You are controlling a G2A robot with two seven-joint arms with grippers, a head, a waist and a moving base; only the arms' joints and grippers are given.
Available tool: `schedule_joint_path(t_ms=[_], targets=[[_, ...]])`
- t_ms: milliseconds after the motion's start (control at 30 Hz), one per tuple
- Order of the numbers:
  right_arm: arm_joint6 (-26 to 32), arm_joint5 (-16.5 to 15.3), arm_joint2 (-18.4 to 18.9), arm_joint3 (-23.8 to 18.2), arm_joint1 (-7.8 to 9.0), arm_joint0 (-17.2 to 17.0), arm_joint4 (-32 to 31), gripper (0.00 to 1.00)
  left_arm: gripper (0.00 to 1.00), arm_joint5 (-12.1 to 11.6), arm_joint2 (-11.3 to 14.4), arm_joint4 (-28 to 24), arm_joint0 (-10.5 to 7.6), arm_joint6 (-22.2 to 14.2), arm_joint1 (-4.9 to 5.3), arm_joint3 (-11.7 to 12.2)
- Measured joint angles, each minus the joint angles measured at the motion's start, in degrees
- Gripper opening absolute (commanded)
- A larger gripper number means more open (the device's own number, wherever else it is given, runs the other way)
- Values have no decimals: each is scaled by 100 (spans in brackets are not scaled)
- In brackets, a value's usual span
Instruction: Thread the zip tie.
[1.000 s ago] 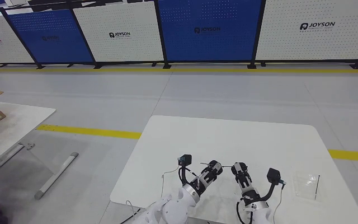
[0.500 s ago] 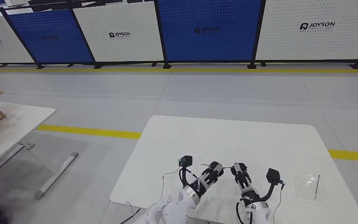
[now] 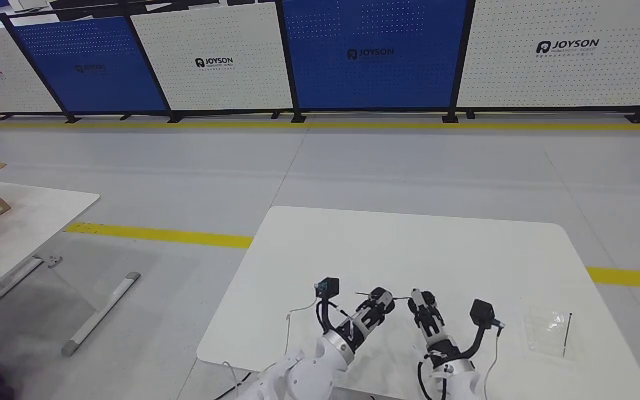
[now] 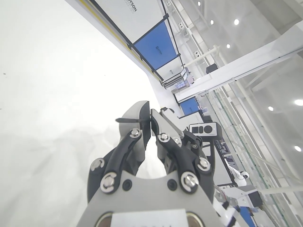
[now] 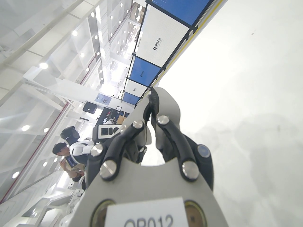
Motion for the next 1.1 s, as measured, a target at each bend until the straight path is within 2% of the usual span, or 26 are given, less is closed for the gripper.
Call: schedule_joint_path(t_ms=[233, 400, 433, 700, 833, 1100], targets=[[-30, -33, 34, -21, 1, -57, -26, 24, 0, 178, 11, -96, -84, -19, -32, 67], [-52, -75, 64, -35, 3, -94, -46, 7, 0, 253, 9, -119, -113, -2, -47, 109], [-54, -83, 69, -37, 3, -101, -54, 0, 0, 266, 12, -124, -123, -2, -51, 121], [-80, -130, 110, -41, 1, -129, -48, 0, 0, 277, 28, -149, -144, -4, -74, 140], [-82, -142, 114, -39, -2, -134, -52, 0, 0, 92, 33, -134, -116, -158, -64, 107], [33, -140, 112, -29, -2, -114, -89, 0, 0, -17, 21, 5, -43, -232, -48, 17]])
